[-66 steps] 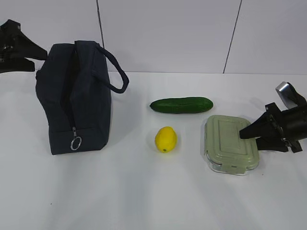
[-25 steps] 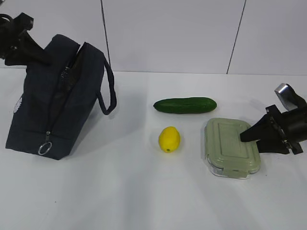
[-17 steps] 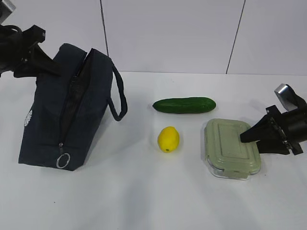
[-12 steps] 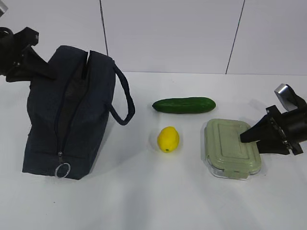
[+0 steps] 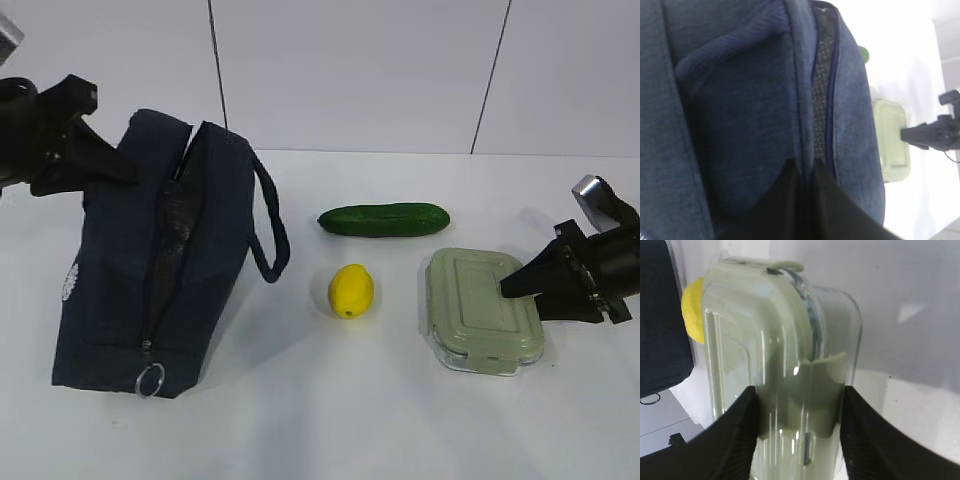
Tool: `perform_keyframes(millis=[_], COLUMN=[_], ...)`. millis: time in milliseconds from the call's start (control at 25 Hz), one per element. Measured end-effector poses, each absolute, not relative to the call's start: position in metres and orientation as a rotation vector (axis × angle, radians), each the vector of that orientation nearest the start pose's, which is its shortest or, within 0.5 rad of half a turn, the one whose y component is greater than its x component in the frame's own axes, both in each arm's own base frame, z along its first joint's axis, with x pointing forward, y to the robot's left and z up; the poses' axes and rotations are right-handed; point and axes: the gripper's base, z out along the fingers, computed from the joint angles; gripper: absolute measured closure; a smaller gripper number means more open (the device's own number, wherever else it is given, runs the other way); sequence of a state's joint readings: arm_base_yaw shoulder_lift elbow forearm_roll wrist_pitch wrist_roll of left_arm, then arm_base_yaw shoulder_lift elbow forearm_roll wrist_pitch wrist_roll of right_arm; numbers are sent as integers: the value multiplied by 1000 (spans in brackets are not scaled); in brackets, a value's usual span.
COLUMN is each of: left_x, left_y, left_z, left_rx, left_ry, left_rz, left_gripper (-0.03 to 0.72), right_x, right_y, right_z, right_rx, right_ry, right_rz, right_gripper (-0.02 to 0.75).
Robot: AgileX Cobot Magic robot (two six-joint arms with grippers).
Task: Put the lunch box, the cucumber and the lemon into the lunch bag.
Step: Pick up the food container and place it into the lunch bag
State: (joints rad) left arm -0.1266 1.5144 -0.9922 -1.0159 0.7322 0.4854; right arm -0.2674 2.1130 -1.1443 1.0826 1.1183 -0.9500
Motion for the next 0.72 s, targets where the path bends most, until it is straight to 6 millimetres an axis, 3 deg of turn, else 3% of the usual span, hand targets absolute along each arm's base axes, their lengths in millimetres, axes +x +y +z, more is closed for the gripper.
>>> perform_keyframes(millis=[160, 720], left_x=[295, 293], left_y=[-102, -99], left_z=[263, 258], left_rx=[-11, 77], left_ry=[2473, 2507], left_rz=[-980, -876], left_gripper=[679, 679], right_x=[357, 359], right_y=[-23, -22], right_z=[110, 112], right_rx=[60, 92], right_ry=[2677, 2648], right_rz=[1304, 1326], right_gripper=[358, 358])
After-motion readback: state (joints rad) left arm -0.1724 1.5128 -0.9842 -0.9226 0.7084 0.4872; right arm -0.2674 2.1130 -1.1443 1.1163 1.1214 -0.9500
